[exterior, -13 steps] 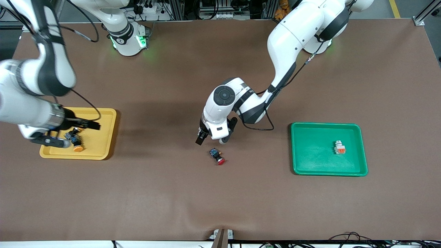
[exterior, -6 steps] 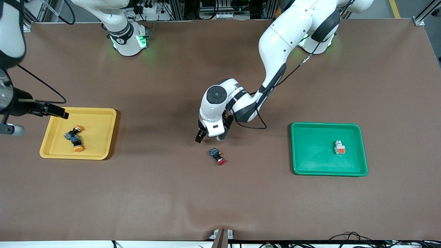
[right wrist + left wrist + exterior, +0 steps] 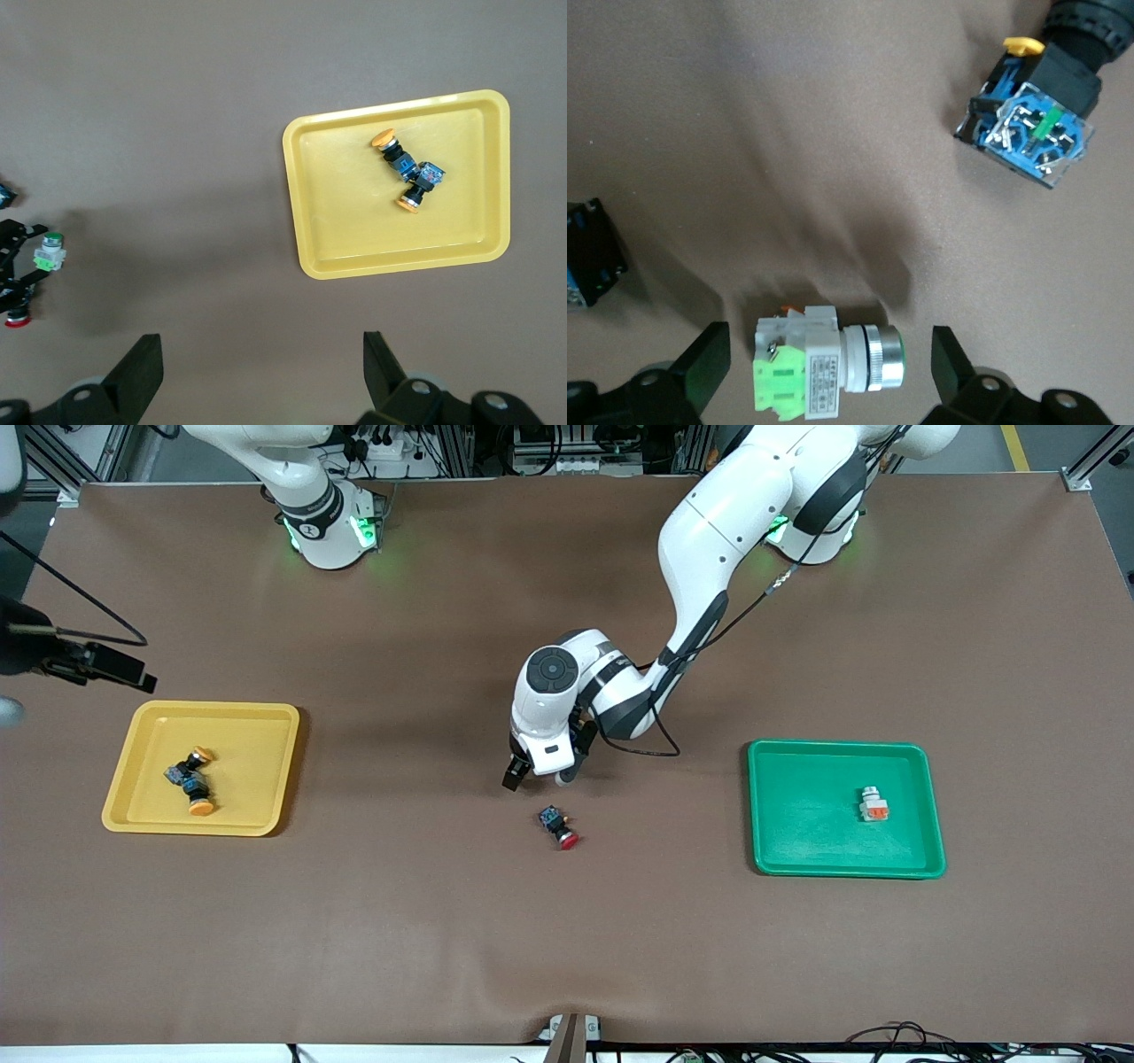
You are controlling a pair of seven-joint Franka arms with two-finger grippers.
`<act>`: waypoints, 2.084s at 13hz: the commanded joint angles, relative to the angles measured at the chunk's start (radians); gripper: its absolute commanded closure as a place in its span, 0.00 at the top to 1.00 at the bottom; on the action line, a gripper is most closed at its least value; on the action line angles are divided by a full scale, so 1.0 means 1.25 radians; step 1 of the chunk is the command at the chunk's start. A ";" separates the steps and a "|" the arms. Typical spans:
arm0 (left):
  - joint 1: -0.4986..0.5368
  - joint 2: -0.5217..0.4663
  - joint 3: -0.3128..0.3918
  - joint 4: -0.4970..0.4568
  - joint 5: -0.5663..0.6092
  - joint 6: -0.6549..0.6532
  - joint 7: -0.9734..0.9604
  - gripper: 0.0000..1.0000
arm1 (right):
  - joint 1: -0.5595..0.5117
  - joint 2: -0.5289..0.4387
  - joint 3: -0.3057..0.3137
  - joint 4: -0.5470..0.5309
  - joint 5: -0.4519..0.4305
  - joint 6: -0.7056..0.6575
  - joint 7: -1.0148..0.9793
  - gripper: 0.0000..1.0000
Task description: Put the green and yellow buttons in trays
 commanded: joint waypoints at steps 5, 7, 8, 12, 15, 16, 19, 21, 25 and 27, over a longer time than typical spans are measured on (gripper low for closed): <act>-0.017 0.028 0.012 0.031 -0.013 0.045 -0.014 1.00 | 0.009 -0.022 0.000 0.037 -0.004 -0.032 0.028 1.00; -0.017 0.036 0.012 0.031 -0.013 0.046 -0.013 1.00 | 0.009 -0.020 -0.001 0.067 -0.003 -0.030 0.028 1.00; -0.019 0.037 0.012 0.030 -0.013 0.046 -0.013 1.00 | 0.012 -0.020 0.002 0.067 -0.013 -0.031 0.025 1.00; -0.027 0.050 0.017 0.030 -0.012 0.047 -0.014 1.00 | 0.012 -0.022 0.006 0.067 -0.024 -0.036 0.027 1.00; -0.030 0.050 0.017 0.030 -0.012 0.047 -0.008 0.16 | 0.010 -0.021 0.003 0.070 -0.022 -0.081 0.029 1.00; -0.028 0.047 0.017 0.029 -0.011 0.047 -0.007 0.04 | 0.010 -0.021 0.003 0.070 -0.022 -0.082 0.029 1.00; -0.016 0.003 0.017 0.028 -0.008 0.006 -0.005 0.07 | 0.011 -0.022 0.005 0.069 -0.022 -0.090 0.029 1.00; -0.001 -0.038 0.026 0.028 -0.009 -0.042 -0.004 0.07 | 0.010 -0.023 0.003 0.067 -0.022 -0.096 0.023 1.00; 0.065 -0.135 0.017 0.028 -0.012 -0.172 0.029 0.07 | 0.012 -0.036 0.003 0.052 -0.023 -0.124 0.024 1.00; 0.095 -0.170 0.016 0.026 -0.012 -0.235 0.085 0.07 | 0.011 -0.039 0.003 0.048 -0.023 -0.122 0.024 1.00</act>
